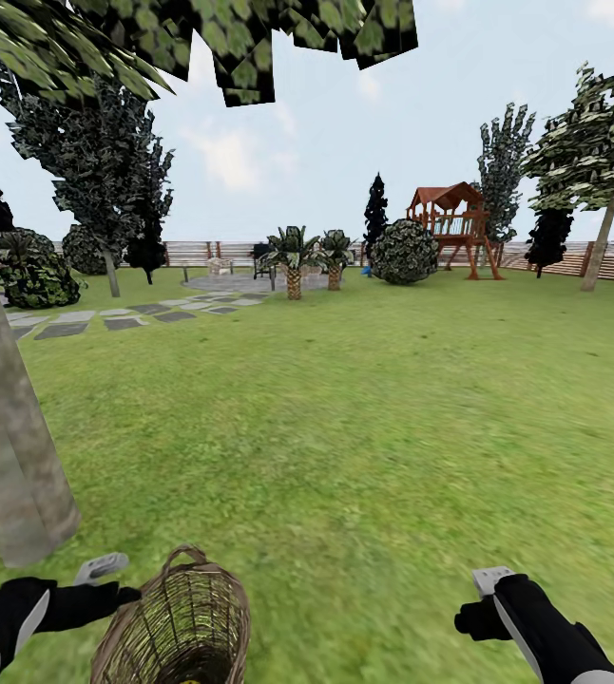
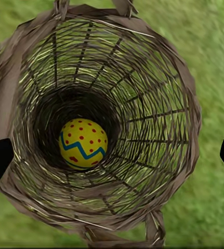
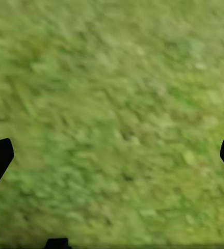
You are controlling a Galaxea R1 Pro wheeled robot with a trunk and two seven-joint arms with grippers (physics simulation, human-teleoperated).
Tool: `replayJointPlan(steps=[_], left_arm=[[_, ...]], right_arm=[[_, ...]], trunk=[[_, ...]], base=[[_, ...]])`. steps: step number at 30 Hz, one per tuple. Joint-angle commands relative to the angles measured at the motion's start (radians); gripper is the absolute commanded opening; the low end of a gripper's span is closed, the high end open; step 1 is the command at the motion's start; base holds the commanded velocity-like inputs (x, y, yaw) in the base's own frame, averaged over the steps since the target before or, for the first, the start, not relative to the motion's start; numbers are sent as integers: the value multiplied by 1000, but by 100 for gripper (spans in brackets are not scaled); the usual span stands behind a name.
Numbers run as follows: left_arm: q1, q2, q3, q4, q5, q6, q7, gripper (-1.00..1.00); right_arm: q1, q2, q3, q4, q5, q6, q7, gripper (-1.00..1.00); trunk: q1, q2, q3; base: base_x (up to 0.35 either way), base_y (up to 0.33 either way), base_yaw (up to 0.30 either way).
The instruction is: Take the three Easter eggs out of the wicker basket on the lawn in the garden, then place them on the lawn next to a single tree (choose any tree) so that all three eggs are next to the same tree and none are left in the basket.
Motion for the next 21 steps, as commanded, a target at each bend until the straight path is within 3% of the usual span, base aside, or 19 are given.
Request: replayJointPlan(steps=[1,9,13,18,21], left_arm=[[-1,-2,8,1,-9,7,-6,100],[0,7,6,23,-11,13,-10,100],[2,46,6,143,-10,4,-9,100],[3,54,6,207,-11,-1,0,100],[5,46,7,216,-9,-11,106,100]], right_arm=[[0,-1,3,-1,10,4,7,100],[-1,-1,2,-1,10,4,7,100],[0,0,3,-1,10,4,7,100],[0,2,4,0,10,5,7,100],[0,5,3,2,9,5,7,100]], trunk=[[0,-1,-1],[0,-1,-1],[0,-1,-1],[0,-1,-1],[0,-1,-1]], base=[[0,0,0],[0,0,0],[0,0,0],[0,0,0],[0,0,0]])
